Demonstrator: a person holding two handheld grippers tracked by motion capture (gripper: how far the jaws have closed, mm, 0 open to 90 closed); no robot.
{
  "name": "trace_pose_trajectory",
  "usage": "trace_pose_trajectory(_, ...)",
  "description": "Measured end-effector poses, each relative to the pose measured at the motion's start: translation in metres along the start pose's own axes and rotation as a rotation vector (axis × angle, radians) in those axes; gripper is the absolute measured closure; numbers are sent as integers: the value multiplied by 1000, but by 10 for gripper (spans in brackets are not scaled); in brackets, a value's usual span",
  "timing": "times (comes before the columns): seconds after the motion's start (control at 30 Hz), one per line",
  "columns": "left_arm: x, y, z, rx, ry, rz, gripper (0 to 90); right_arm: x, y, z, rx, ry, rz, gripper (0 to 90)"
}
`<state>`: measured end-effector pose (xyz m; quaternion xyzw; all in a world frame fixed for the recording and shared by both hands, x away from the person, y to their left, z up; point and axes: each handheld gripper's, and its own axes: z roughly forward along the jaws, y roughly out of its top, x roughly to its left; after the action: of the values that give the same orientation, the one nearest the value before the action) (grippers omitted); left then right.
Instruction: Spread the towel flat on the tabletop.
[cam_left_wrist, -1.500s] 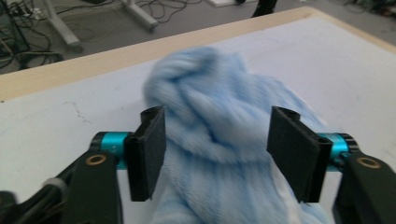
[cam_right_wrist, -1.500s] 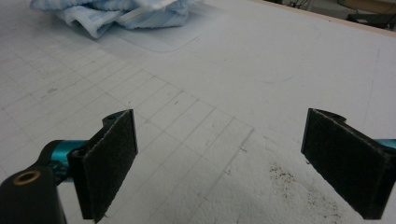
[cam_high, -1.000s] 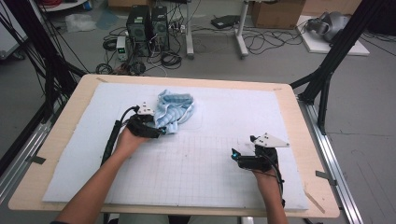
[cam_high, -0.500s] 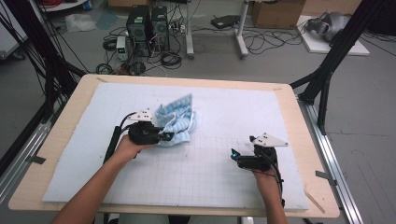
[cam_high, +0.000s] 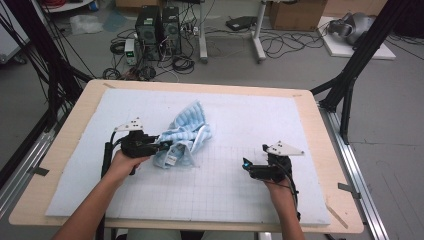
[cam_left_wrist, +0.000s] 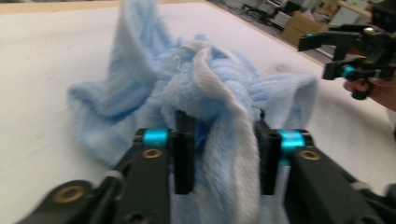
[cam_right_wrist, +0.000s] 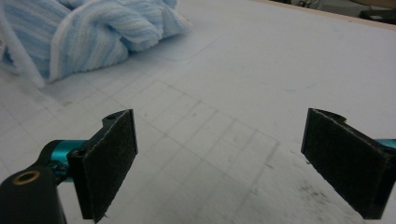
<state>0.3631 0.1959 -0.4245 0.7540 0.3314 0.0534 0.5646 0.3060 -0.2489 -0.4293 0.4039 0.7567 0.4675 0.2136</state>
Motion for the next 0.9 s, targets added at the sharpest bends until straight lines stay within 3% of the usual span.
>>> trace_pose_trajectory(0.07, 4, -4, -6, -2, 56, -13, 463, 4, 3, 6, 0, 24, 19, 98)
trace_pose_trajectory(0.23, 11, -11, -17, -17, 90, -33, 399, 26, 11, 21, 8, 83, -15, 105)
trace_pose_trajectory(0.37, 8, -11, -16, -17, 81, -8, 398, 41, 20, 33, 1, 126, -56, 260)
trace_pose_trajectory(0.4, 7, -11, -16, -19, 76, -1, 398, 41, 20, 33, 1, 126, -56, 260)
trace_pose_trajectory(0.43, 7, -11, -14, -18, 74, 2, 399, 48, 24, 42, 12, 166, -69, 345)
trace_pose_trajectory(0.47, 6, -11, -13, -12, 73, 10, 401, 52, 26, 47, 22, 178, -80, 386)
trace_pose_trajectory(0.53, 6, -11, -12, -1, 65, 16, 451, 60, 29, 56, 37, 187, -95, 459)
trace_pose_trajectory(0.57, 5, -12, -11, 5, 50, 23, 544, 66, 32, 63, 45, 193, -105, 484)
trace_pose_trajectory(0.6, 3, -12, -10, 26, 52, 63, 637, 71, 34, 69, 45, 192, -114, 493)
trace_pose_trajectory(0.7, 1, -12, -9, 31, 57, 93, 847, 83, 40, 85, 51, 199, -98, 499)
trace_pose_trajectory(0.83, 2, -12, -11, 26, 42, 85, 867, 94, 45, 103, 53, 206, -37, 437)
trace_pose_trajectory(0.9, 3, -12, -11, 26, 42, 85, 867, 97, 47, 112, 107, 175, -43, 470)
